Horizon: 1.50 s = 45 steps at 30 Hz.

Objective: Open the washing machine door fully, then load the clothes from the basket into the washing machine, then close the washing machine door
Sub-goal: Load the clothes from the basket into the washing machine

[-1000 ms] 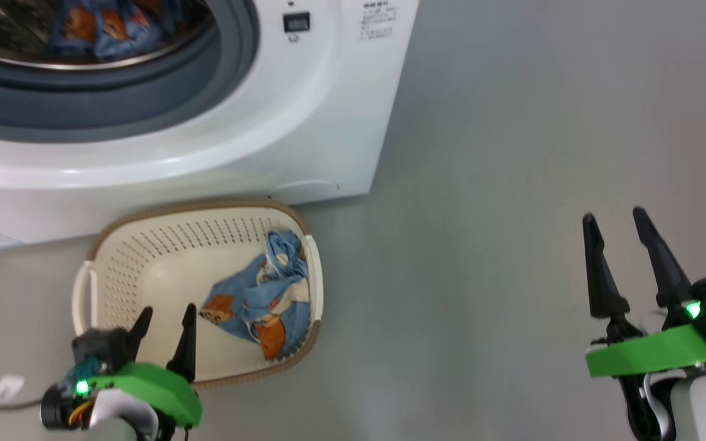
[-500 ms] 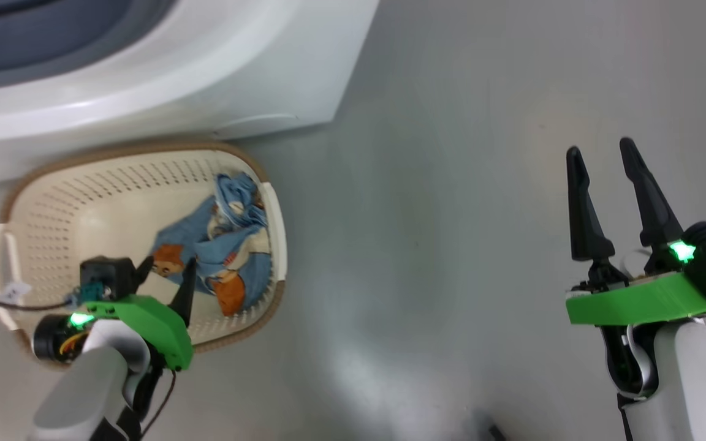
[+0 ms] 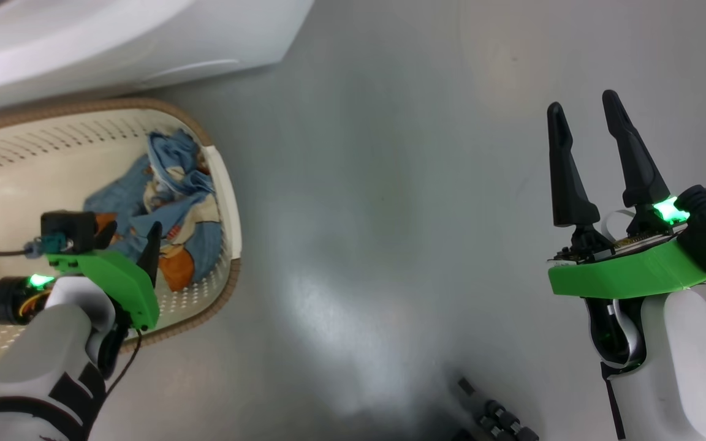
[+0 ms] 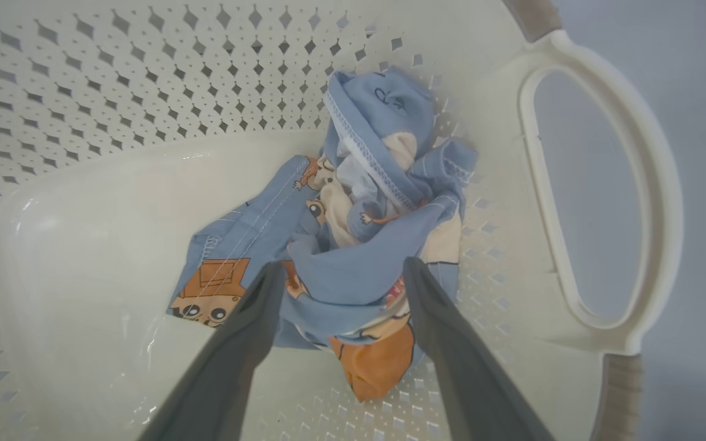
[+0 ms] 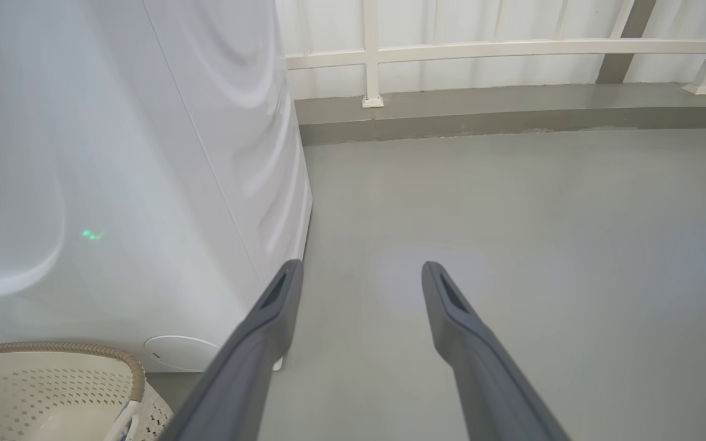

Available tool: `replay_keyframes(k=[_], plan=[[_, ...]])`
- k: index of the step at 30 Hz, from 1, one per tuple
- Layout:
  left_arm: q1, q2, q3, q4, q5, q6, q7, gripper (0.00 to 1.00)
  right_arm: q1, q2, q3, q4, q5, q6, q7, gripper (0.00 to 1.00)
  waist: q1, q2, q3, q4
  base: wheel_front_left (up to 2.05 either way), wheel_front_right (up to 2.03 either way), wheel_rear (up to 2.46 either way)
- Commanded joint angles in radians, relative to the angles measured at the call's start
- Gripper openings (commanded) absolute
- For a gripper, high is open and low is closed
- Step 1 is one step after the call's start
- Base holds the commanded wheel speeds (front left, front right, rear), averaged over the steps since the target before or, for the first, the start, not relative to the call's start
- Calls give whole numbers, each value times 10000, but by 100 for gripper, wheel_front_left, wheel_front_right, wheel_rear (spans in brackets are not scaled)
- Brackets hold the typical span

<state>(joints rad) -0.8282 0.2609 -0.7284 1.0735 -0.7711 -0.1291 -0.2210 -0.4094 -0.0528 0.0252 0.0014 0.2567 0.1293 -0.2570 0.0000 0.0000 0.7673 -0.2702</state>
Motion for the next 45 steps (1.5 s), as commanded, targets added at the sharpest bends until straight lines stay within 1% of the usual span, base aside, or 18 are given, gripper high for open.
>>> replay_keyframes(k=[1, 8, 14, 21, 22, 24, 32, 38, 41, 45], plan=[[-83, 360, -15, -10, -226, -15, 55, 100, 110, 23, 248, -263, 115, 14, -48, 100, 0, 0, 406, -281, 0, 0, 0], [-499, 594, -955, -106, -1215, -15, 229, 100, 30, 25, 341, -314, 79, 14, -48, 100, 0, 0, 760, -367, 0, 0, 0], [-713, 740, -1485, 24, -1760, -15, 117, 100, 91, 25, 432, -415, 34, 14, -48, 100, 0, 0, 848, -477, 0, 0, 0], [-988, 775, -2070, 161, -2473, -15, 34, 100, 291, 25, 557, -583, -177, 14, -48, 100, 0, 0, 891, -597, 0, 0, 0], [-1014, 774, -2149, 163, -2575, -15, 28, 71, 322, 25, 553, -601, -205, 14, -48, 100, 0, 0, 884, -599, 0, 0, 0], [-1057, 766, -2313, 163, -2765, -15, 11, 0, 375, 25, 533, -623, -265, 14, -48, 100, 0, 0, 855, -592, 0, 0, 0], [-990, 624, -2721, 44, -3656, -15, -183, 0, 422, 26, 453, -584, -462, 14, -48, 100, 0, 0, 449, -332, 0, 0, 0], [-643, 557, -2750, -187, -4091, -15, -385, 0, 450, 26, 451, -415, -511, 14, -48, 100, 0, 0, -244, 68, 0, 0, 0], [-452, 624, -2280, -409, -3951, -15, -401, 0, 523, -25, 452, -286, -507, 14, -48, 100, 0, 0, -712, 327, 0, 0, 0], [177, 680, -1295, -828, -3354, -15, -404, 0, 715, -137, 459, -105, -491, 14, -48, 100, 0, 0, -1409, 635, 0, 0, 0]])
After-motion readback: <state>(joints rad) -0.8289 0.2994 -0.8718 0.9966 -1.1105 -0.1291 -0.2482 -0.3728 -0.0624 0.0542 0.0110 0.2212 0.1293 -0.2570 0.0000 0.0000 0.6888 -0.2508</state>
